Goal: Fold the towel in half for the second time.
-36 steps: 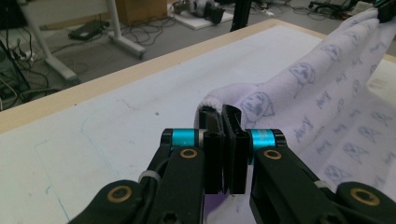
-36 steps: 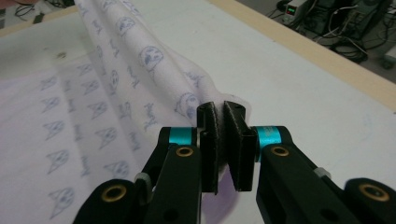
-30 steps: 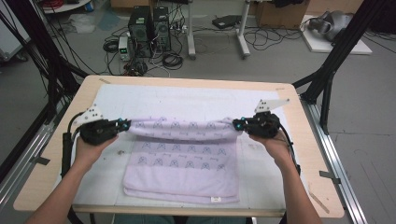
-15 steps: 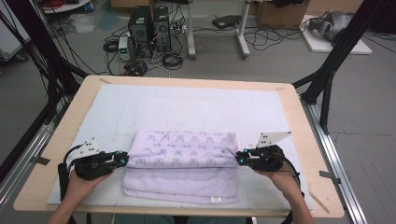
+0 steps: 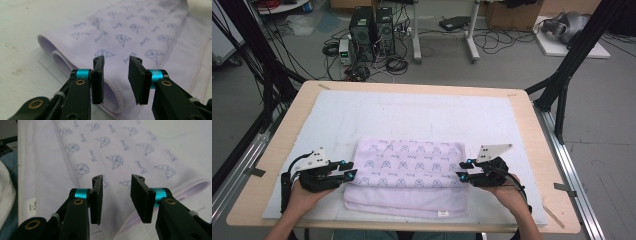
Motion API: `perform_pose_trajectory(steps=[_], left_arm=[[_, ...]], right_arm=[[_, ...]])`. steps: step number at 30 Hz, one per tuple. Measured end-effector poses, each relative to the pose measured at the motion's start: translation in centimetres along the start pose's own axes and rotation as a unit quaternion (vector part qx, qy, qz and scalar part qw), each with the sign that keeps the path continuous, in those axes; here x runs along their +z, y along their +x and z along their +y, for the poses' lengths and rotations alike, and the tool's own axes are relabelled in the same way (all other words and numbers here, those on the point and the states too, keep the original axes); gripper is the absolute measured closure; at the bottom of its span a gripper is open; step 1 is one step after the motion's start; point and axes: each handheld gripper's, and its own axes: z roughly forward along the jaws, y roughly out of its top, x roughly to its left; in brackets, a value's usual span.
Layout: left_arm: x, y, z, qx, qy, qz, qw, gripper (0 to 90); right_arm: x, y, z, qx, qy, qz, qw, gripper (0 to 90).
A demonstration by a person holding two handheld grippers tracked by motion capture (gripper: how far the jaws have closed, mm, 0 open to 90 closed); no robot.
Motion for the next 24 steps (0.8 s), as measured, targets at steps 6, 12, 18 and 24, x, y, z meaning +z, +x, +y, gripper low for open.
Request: perform_pose_trajectory(steps=[6, 12, 18, 24], left_arm=[[0.7, 0.4, -1.5, -0.003, 0.05, 0.013, 0.9986, 63.1], [-0.2, 0.0, -0.4, 0.007, 0.022, 0.01, 0.9997, 61.5], [-0.1, -0.5, -0.4, 0.023, 0.028, -0.016, 0.9992, 59.2], [0.7, -0.7, -1.6, 0.032, 0.052, -0.021, 0.9979, 58.1]], right_arm=[[0.7, -0.4, -2.7, 0.038, 0.036, -0.004, 0.9986, 63.4], [0.2, 0.1, -2.4, 0.016, 0.016, -0.007, 0.9997, 63.3], [1.0, 0.6, -1.4, -0.009, 0.014, 0.022, 0.9996, 61.9], [2.3, 1.0, -2.4, -0.012, 0.034, 0.036, 0.9987, 62.1]])
